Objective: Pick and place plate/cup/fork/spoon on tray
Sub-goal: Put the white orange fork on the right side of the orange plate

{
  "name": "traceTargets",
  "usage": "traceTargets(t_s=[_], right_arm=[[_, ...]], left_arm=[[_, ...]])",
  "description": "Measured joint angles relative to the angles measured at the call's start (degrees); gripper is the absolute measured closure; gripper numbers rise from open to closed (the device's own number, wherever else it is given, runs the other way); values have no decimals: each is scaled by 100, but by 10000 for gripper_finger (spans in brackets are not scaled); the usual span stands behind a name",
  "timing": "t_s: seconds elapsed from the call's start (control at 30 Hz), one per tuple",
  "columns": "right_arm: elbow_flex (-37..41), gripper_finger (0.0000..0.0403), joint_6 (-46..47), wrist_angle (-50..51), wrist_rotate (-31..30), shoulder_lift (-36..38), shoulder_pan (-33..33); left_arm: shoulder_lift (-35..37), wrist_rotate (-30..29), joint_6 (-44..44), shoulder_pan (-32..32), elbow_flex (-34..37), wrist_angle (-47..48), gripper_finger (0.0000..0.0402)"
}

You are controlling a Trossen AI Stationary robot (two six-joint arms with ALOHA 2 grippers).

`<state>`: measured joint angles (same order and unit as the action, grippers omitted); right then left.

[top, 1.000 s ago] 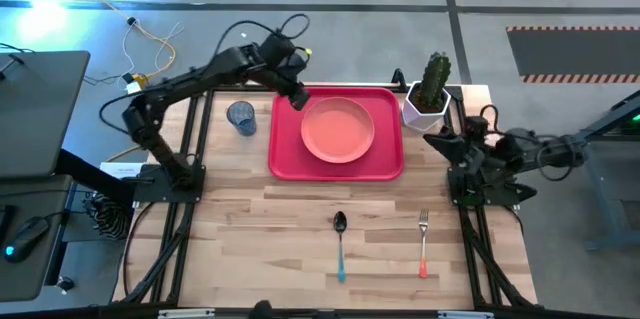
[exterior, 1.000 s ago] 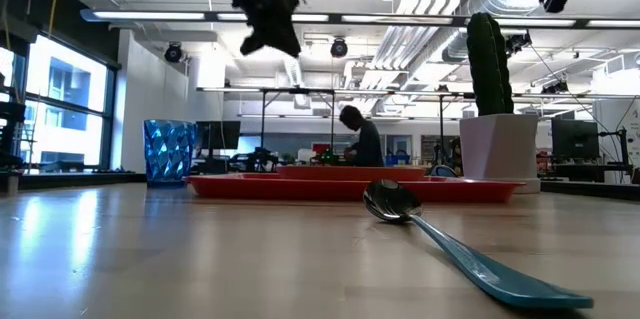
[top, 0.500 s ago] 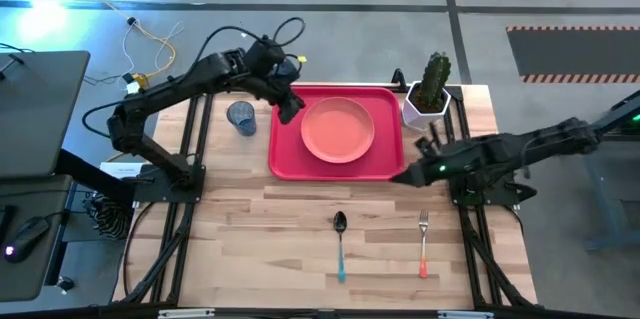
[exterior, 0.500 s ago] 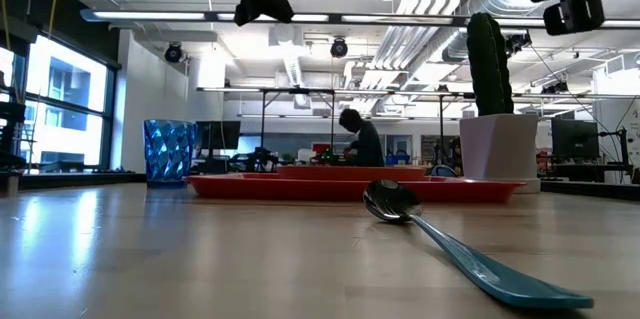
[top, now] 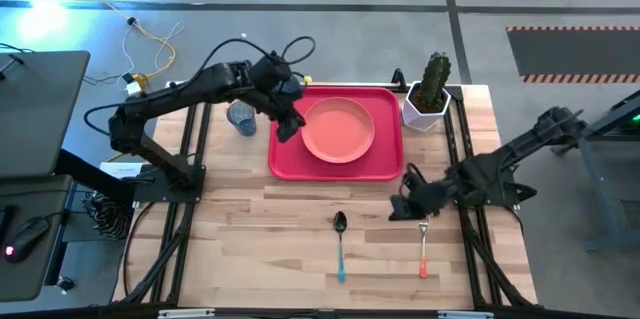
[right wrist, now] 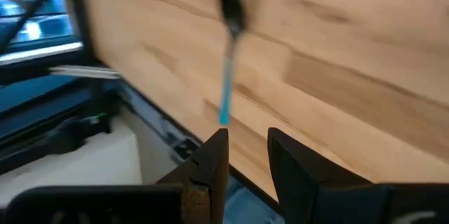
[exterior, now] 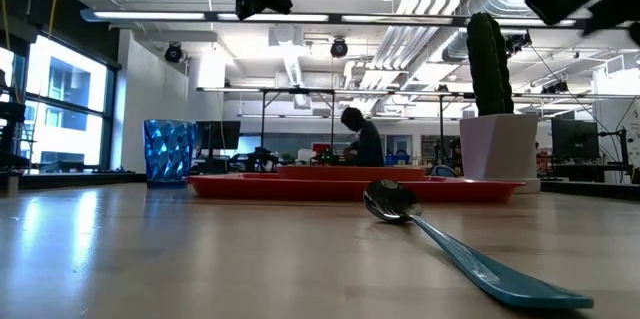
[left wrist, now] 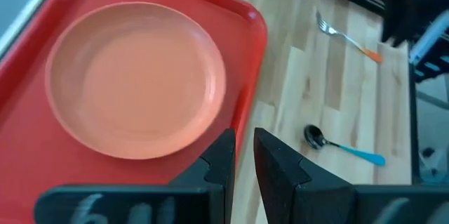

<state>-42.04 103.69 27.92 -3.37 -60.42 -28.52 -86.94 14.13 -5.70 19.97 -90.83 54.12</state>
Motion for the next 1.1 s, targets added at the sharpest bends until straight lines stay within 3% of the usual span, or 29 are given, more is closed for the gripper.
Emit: traceTargets(t_s=[0.37,0.5,0.63,1.1], right_arm=[[0,311,2034,879,66,-414,-1063],[0,311,2514,1266,374,-571,-1335],[0,311,2694,1505,623,-761,-1500],[0,311,2695,1663,636,-1804,-1551]], left_arm=[[0,-242,-5,-406,0,12,357],[0,-267,-3,-472,0,12,358],[0,-272,-9,-501,0,12,358],[0,-280,-16,-503,2,9,358]])
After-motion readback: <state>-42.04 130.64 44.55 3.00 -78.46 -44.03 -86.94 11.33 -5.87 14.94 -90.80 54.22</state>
